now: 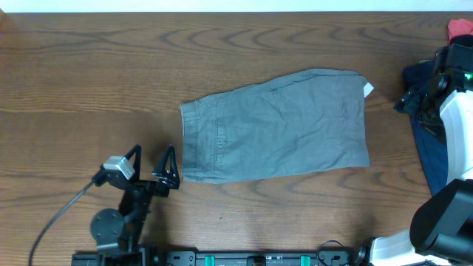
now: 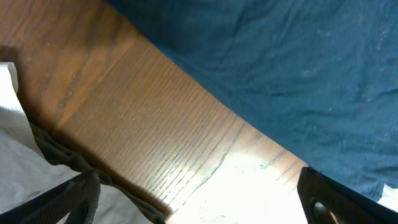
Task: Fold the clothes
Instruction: 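Reach the left gripper to the shorts' left edge and grasp it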
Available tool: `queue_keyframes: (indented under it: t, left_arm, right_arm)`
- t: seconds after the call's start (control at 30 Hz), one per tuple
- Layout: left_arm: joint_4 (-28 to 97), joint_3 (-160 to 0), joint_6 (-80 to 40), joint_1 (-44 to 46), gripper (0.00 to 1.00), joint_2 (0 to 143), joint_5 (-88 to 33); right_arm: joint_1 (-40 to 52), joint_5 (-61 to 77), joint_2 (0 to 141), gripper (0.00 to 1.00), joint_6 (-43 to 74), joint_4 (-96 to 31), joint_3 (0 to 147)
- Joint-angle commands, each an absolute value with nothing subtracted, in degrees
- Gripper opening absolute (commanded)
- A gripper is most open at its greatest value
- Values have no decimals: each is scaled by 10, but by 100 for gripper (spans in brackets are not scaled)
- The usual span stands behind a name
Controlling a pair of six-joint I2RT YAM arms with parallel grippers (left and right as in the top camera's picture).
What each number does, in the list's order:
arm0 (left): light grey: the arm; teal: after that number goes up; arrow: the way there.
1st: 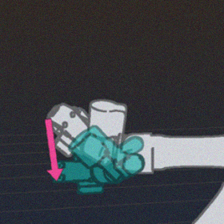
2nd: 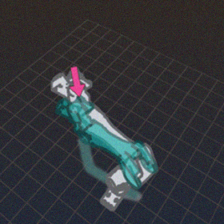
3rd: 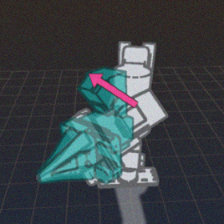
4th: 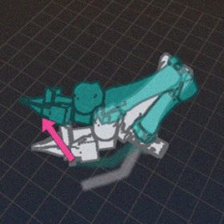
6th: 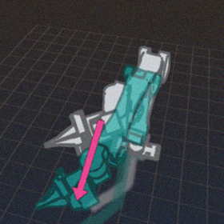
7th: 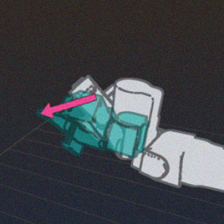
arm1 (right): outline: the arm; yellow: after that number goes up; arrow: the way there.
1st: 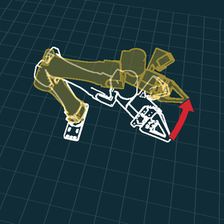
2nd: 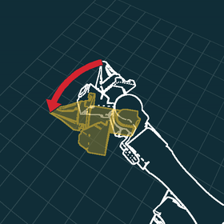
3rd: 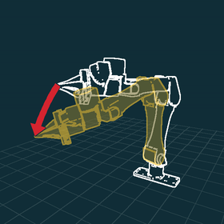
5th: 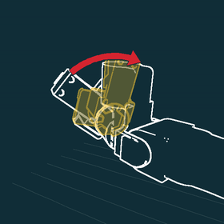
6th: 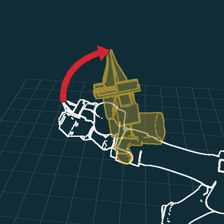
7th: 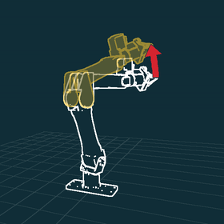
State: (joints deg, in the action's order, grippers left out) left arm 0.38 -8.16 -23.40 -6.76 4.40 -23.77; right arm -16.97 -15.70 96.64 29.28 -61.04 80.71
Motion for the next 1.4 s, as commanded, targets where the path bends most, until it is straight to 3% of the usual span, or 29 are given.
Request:
queue_keyframes:
  t: [0.0, 0.23, 0.47, 0.7, 1.03, 1.37]
  left_arm:
    - [57, -194, -170, -70, 98, 117, -232]
    - [274, -438, -114, -70, 98, 401, -214]
    - [311, -517, -109, -63, 98, 566, -291]
    - [489, -655, -101, -1, 98, 748, -107]
    - [462, -667, -102, 22, 98, 903, -99]
    - [406, -667, -60, 22, 98, 1039, -278]
  right_arm:
    - [-171, -159, 957, 99, 286, -611, 807]
    - [-170, -159, 957, 99, 286, -611, 807]
    - [-170, -159, 957, 99, 286, -611, 807]
    - [-170, -159, 957, 99, 286, -611, 807]
    - [-170, -159, 957, 99, 286, -611, 807]
    - [-170, -159, 957, 99, 286, -611, 807]
